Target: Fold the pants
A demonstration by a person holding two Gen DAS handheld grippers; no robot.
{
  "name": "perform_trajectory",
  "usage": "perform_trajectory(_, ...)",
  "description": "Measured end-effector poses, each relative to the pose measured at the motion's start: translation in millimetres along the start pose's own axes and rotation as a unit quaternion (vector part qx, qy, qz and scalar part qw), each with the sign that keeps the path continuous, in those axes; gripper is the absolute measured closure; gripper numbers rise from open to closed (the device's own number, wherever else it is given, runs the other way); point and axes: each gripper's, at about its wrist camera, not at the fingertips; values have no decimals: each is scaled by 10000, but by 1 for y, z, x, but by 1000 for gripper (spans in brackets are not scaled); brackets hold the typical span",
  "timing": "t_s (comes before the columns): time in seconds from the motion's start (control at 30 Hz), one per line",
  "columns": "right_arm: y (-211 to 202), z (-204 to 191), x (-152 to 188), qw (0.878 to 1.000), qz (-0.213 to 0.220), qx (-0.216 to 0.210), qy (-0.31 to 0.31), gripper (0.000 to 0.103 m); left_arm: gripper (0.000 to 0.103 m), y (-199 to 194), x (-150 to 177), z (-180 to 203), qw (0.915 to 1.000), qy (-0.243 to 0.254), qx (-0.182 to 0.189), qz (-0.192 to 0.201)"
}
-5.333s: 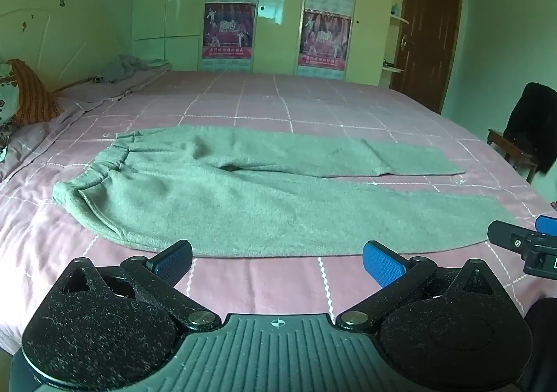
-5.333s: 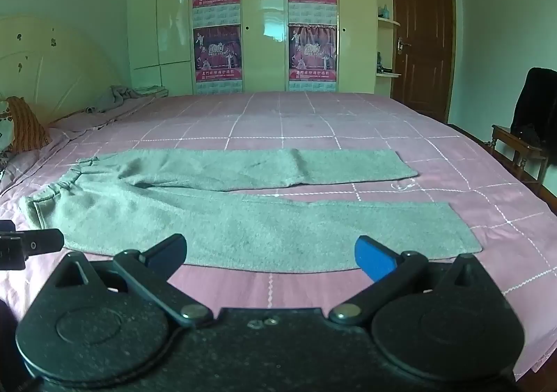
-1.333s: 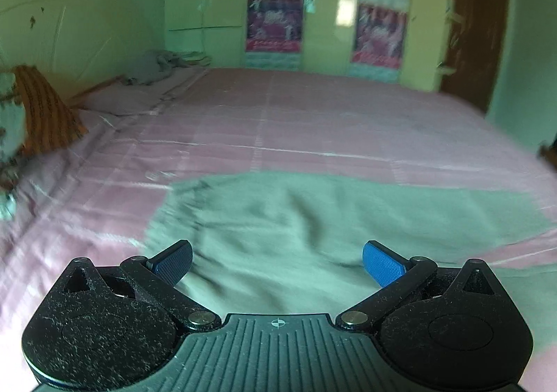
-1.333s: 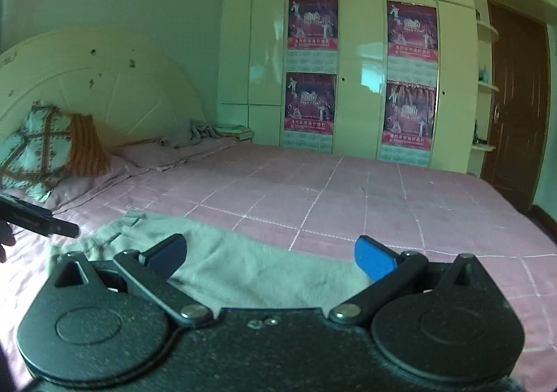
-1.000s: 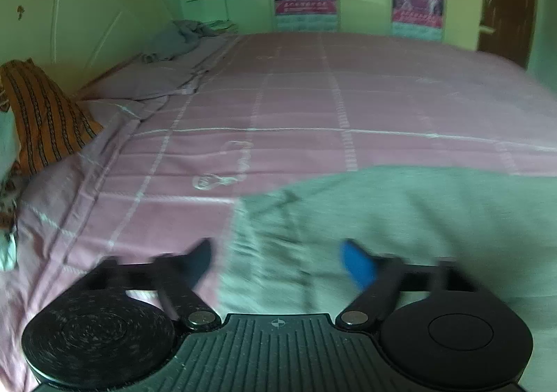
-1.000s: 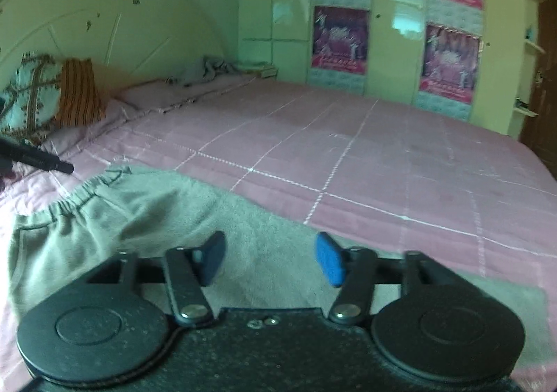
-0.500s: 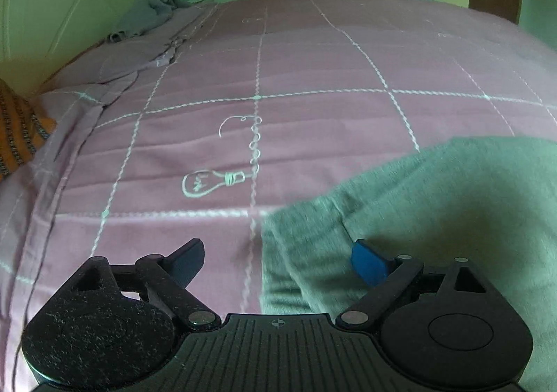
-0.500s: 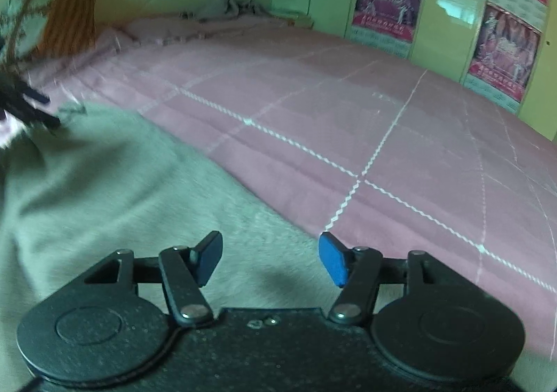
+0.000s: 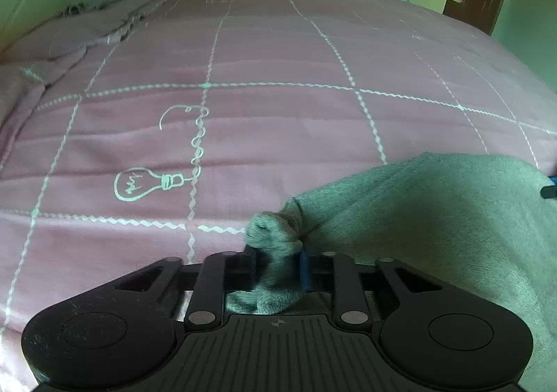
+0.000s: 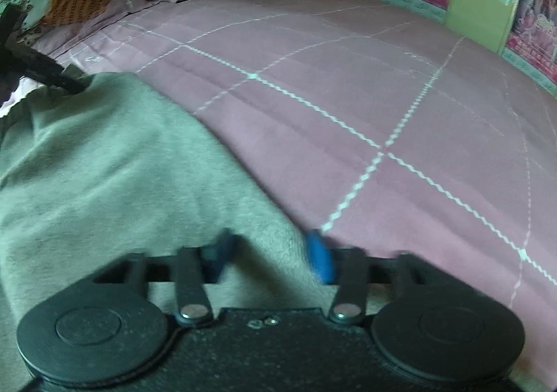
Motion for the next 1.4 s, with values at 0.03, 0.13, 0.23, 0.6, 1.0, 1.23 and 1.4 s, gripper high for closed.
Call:
perform_trajectory(0.03, -3, -5, -3, 10000, -34, 22, -74, 91, 84, -6, 1, 2, 9999, -32, -24, 100)
perform_trajectory(0.13, -26, -13, -3, 9995, 103, 204, -202, 94, 85, -39, 8, 14, 9981, 146, 16, 592)
perform_trajectory(0.23, -76, -18, 2, 9976, 618, 252, -181, 94, 85, -87, 22, 23, 9923, 258, 258, 1185)
perform_trajectory(0.6, -248, -115, 97, 9787, 1687, 657, -967, 94, 85, -190, 151, 54, 9848, 841, 453, 1453)
perform_trajectory(1.0, -248, -151, 152, 9942, 758, 559, 526, 69, 52, -225, 241, 63, 9980, -170, -288, 535)
perform_trajectory(1.23, -259, -130, 165, 9738, 268, 407, 2222, 54, 50, -252, 265, 52, 9709, -1949, 610, 1247)
perform_trajectory(1.4, -226, -115, 161, 9353, -399, -209, 3510, 53, 50, -229, 263, 38, 9346, -2998, 1152, 1527)
Point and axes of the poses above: each gripper's, at about its wrist camera, not at the fingertips, and y roughly the way its jaws point, z to its right, x to its underside, and after that the axes turned 14 degrees about x, right-handed
